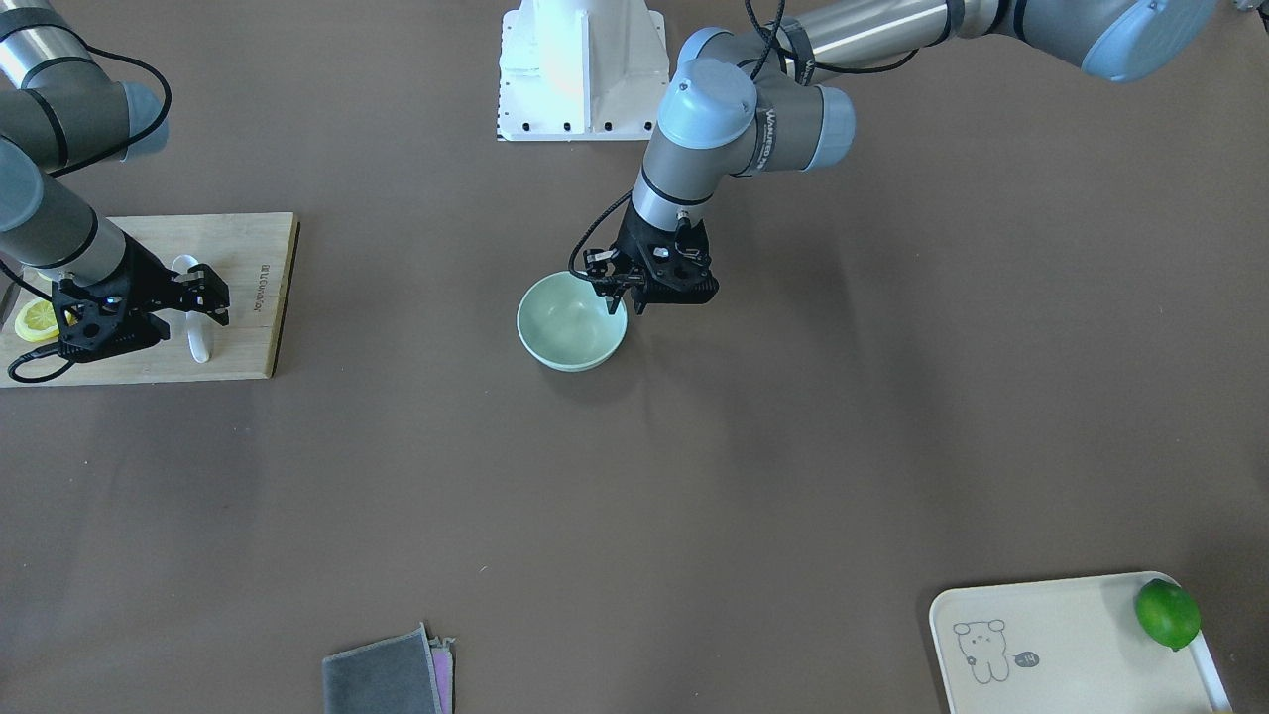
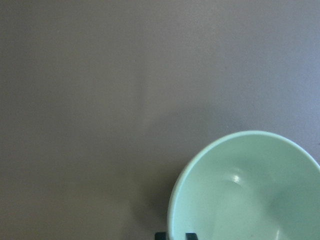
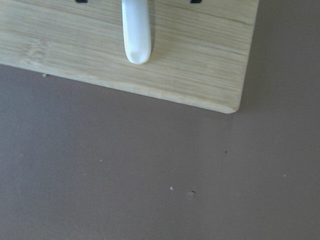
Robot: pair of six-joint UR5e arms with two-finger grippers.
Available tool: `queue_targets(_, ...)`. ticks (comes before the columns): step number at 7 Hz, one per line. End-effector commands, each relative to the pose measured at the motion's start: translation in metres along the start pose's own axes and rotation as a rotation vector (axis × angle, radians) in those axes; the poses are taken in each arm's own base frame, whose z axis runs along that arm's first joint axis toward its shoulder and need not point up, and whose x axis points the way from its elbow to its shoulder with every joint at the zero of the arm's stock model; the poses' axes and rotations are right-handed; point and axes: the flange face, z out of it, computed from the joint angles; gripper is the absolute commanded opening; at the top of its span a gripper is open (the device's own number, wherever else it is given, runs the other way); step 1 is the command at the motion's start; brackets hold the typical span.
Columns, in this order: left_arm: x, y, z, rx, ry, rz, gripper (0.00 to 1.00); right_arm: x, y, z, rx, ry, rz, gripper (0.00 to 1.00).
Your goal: Place spoon in bowl
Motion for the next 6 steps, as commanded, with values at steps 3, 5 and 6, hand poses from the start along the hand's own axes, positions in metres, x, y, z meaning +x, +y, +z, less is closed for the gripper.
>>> queue_targets(3,0.001,-0.002,-0.007,0.004,0.011,0.002,0.81,0.002,0.004,0.002,-0.008,0.002,0.004,0.26)
queue_targets(5,-0.004,-0.01,-0.031,0.023,0.034,-0.003,0.82,0.002,0.004,0.001,-0.011,-0.004,0.004,0.0)
queue_targets(6,-0.008,-0.005,-0.045,0.021,0.03,-0.004,0.82,0.002,0.004,0.001,-0.011,-0.006,0.003,0.0)
